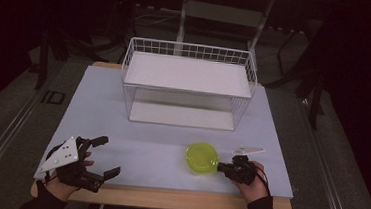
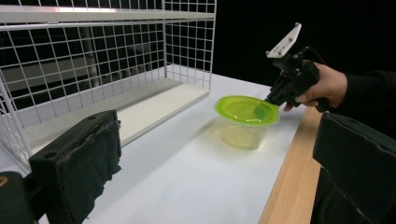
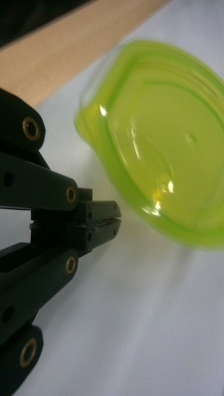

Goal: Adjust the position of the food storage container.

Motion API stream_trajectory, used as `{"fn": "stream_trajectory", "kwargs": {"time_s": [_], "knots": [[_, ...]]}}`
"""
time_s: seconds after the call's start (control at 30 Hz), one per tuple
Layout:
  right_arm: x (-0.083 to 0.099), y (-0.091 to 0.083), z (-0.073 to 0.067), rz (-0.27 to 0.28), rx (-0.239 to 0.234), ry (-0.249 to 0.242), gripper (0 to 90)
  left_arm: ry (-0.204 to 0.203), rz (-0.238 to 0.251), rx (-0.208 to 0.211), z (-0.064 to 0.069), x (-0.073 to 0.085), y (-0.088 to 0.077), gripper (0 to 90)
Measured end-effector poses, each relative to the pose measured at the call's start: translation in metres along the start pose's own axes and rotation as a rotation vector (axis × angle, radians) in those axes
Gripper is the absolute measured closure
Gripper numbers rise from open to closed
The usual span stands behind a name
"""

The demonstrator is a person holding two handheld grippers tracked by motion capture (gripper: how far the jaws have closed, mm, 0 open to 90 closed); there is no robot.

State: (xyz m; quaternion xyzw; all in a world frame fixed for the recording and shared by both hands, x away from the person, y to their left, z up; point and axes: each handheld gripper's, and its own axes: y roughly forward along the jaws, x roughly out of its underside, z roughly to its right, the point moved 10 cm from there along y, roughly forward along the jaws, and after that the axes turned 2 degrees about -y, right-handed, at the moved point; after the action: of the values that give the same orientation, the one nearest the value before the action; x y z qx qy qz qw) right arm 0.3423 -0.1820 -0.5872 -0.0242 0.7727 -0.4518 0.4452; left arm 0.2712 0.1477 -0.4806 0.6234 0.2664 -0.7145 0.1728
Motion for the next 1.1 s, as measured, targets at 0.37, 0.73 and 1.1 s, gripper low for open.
{"fn": "stream_trajectory", "kwargs": {"time_s": [0.37,0.73,1.1], "knots": [[-0.006,0.027,-0.034,-0.041,-0.066,-0.062,89.8,-0.002,-0.005,-0.003,-0.001,0.001,0.001,1.7],[-0.025,0.038,-0.041,-0.028,-0.044,-0.117,89.8,-0.001,-0.005,0.001,-0.001,0.001,0.001,1.7],[-0.037,0.047,-0.028,-0.022,-0.028,-0.068,89.8,0.000,-0.007,-0.001,-0.001,0.001,0.001,1.7]]}}
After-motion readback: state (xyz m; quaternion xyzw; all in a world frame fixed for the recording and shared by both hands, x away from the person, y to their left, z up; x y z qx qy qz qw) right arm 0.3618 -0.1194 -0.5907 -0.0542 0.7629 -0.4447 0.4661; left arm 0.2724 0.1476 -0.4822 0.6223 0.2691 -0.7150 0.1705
